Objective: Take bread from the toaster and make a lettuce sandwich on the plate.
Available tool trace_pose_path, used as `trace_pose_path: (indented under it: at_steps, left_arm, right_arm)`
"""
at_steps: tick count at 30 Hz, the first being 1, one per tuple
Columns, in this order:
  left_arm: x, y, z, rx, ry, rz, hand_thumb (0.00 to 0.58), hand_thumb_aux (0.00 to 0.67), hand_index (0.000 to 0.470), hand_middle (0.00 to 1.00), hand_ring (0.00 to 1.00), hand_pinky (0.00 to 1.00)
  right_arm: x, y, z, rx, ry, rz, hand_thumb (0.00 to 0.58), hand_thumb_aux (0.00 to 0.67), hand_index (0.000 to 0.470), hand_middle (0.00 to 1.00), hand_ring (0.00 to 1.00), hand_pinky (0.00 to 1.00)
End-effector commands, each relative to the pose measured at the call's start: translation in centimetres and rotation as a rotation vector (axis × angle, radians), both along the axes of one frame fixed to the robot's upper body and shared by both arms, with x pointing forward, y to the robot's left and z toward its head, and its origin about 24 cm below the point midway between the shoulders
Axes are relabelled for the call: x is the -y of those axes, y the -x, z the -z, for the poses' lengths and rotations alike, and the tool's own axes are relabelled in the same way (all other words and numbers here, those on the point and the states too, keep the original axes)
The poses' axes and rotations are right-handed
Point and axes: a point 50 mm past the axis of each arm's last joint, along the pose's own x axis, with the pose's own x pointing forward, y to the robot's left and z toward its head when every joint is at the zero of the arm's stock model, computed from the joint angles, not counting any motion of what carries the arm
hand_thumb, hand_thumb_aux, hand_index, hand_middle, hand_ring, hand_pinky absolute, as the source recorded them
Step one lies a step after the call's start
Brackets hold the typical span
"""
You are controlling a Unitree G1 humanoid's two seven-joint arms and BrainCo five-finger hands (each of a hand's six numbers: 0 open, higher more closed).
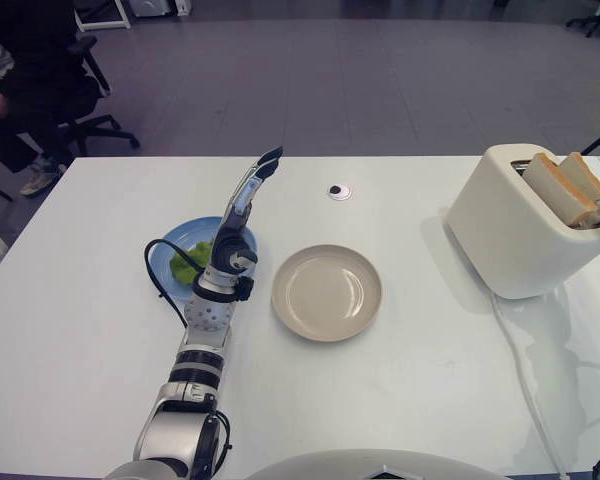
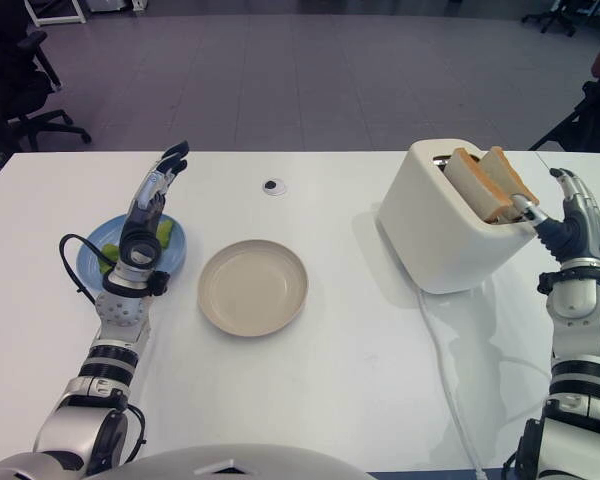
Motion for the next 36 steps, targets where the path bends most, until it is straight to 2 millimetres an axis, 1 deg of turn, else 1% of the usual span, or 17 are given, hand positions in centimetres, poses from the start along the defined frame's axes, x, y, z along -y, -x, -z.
trace_pose_path:
  at_steps: [1, 2, 3, 4, 5, 6, 11, 13, 14, 15, 16, 17, 24, 27, 31, 34, 36]
  left_arm:
    - [0.0, -0.3, -0.2, 0.005, -0.023, 0.002, 0.000, 0.000, 0.000, 0.00, 0.00, 0.00]
    - [0.0, -0.3, -0.2, 0.005, -0.023, 0.001, 0.000, 0.000, 0.000, 0.00, 0.00, 0.00]
    - [-0.1, -0.3, -0.2, 0.004, -0.024, 0.000, 0.000, 0.000, 0.000, 0.00, 0.00, 0.00]
    - [-0.1, -0.4, -0.2, 0.004, -0.024, 0.000, 0.000, 0.000, 0.000, 0.00, 0.00, 0.00]
    - [-0.1, -0.4, -0.2, 0.004, -0.024, -0.001, 0.000, 0.000, 0.000, 0.00, 0.00, 0.00]
    - [-0.1, -0.4, -0.2, 0.003, -0.024, -0.001, 0.000, 0.000, 0.000, 0.00, 0.00, 0.00]
    - [-0.2, -0.3, -0.2, 0.004, -0.024, -0.007, 0.000, 0.000, 0.000, 0.00, 0.00, 0.00]
    - [-0.5, -0.3, -0.2, 0.009, -0.025, -0.016, 0.000, 0.000, 0.000, 0.00, 0.00, 0.00]
    - [-0.7, -0.3, -0.3, 0.013, -0.028, -0.026, 0.000, 0.000, 0.000, 0.00, 0.00, 0.00]
    - [-1.1, -0.4, -0.5, 0.020, -0.035, -0.045, 0.000, 0.000, 0.000, 0.00, 0.00, 0.00]
    - [-1.6, -0.5, -0.6, 0.025, -0.052, -0.073, 0.000, 0.000, 0.000, 0.00, 0.00, 0.00]
    - [-2.2, -0.7, -0.8, 0.028, -0.081, -0.111, 0.000, 0.000, 0.000, 0.00, 0.00, 0.00]
    - [-6.0, -1.3, -1.0, 0.039, -0.361, -0.393, 0.000, 0.000, 0.000, 0.00, 0.00, 0.00]
    - [-8.5, -1.5, -0.5, 0.005, -0.591, -0.566, 0.000, 0.000, 0.000, 0.00, 0.00, 0.00]
    - [-12.0, -1.8, 1.4, -0.094, -0.901, -0.756, 0.000, 0.000, 0.000, 0.00, 0.00, 0.00]
    - [-13.8, -1.7, 3.9, -0.227, -1.068, -0.811, 0.000, 0.000, 0.000, 0.00, 0.00, 0.00]
    - [-14.1, -1.7, 5.4, -0.298, -1.138, -0.807, 0.000, 0.000, 0.000, 0.00, 0.00, 0.00]
  right_arm:
    - [-0.5, -0.4, -0.4, -0.008, 0.002, -0.045, 0.506, 0.431, 0.302, 0.00, 0.00, 0.00]
    - [-0.6, -0.4, -0.5, -0.002, 0.000, -0.056, 0.528, 0.470, 0.330, 0.00, 0.00, 0.00]
    - [-0.8, -0.5, -0.6, 0.003, -0.003, -0.066, 0.559, 0.544, 0.382, 0.00, 0.00, 0.00]
    - [-1.0, -0.5, -0.7, 0.007, -0.005, -0.075, 0.566, 0.565, 0.396, 0.00, 0.00, 0.00]
    - [-1.1, -0.5, -0.7, 0.011, -0.007, -0.083, 0.579, 0.649, 0.455, 0.00, 0.00, 0.00]
    - [-1.2, -0.5, -0.8, 0.017, -0.008, -0.090, 0.580, 0.670, 0.470, 0.00, 0.00, 0.00]
    - [-1.8, -0.2, -2.1, 0.128, -0.036, -0.134, 0.580, 0.670, 0.470, 0.00, 0.00, 0.00]
    - [-2.1, 0.0, -3.1, 0.204, -0.051, -0.150, 0.580, 0.670, 0.470, 0.00, 0.00, 0.00]
    - [-2.1, 0.1, -3.6, 0.248, -0.058, -0.149, 0.580, 0.670, 0.470, 0.20, 0.20, 0.20]
    - [-2.2, 0.3, -4.3, 0.303, -0.065, -0.153, 0.580, 0.670, 0.470, 0.46, 0.46, 0.46]
    - [-2.4, 0.5, -4.8, 0.349, -0.072, -0.162, 0.580, 0.670, 0.470, 0.77, 0.77, 0.77]
    - [-2.5, 0.7, -5.4, 0.398, -0.078, -0.171, 0.580, 0.670, 0.470, 1.00, 1.00, 1.00]
    - [-3.1, 1.9, -8.0, 0.620, -0.097, -0.196, 0.580, 0.670, 0.470, 1.00, 1.00, 1.00]
    - [-4.2, 2.4, -9.2, 0.719, -0.105, -0.255, 0.580, 0.670, 0.470, 1.00, 1.00, 1.00]
    - [-6.8, 2.4, -9.9, 0.768, -0.122, -0.391, 0.580, 0.670, 0.470, 1.00, 1.00, 1.00]
    - [-10.2, 1.9, -9.5, 0.748, -0.185, -0.551, 0.580, 0.670, 0.470, 1.00, 1.00, 1.00]
    - [-12.8, 1.4, -8.8, 0.708, -0.242, -0.664, 0.580, 0.670, 0.470, 1.00, 1.00, 1.00]
